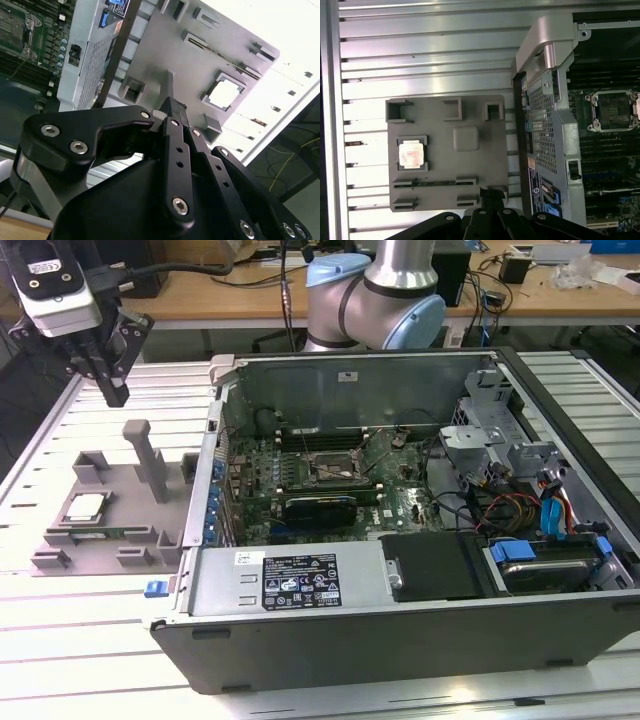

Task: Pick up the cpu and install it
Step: 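Reach for the cpu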

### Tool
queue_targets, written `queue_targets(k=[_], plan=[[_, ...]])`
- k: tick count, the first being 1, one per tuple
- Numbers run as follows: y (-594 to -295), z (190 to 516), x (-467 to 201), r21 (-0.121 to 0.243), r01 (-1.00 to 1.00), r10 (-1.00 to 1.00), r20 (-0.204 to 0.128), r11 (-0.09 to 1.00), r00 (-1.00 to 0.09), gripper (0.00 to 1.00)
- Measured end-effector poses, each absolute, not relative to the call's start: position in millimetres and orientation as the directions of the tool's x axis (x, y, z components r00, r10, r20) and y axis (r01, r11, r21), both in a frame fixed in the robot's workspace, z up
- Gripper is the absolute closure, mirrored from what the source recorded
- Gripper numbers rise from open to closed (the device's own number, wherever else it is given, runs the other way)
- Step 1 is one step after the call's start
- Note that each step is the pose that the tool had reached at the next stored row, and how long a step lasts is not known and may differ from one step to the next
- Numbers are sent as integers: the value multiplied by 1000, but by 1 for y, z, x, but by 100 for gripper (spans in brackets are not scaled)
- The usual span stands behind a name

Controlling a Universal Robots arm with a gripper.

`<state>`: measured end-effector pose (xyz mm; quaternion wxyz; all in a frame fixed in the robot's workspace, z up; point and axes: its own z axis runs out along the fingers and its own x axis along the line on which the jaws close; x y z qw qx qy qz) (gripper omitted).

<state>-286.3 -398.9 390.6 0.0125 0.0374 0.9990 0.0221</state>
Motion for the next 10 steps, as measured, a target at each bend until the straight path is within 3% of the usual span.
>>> queue_targets(k=[10], plan=[[-399, 390, -295, 45, 74, 75, -23, 996, -997, 89]])
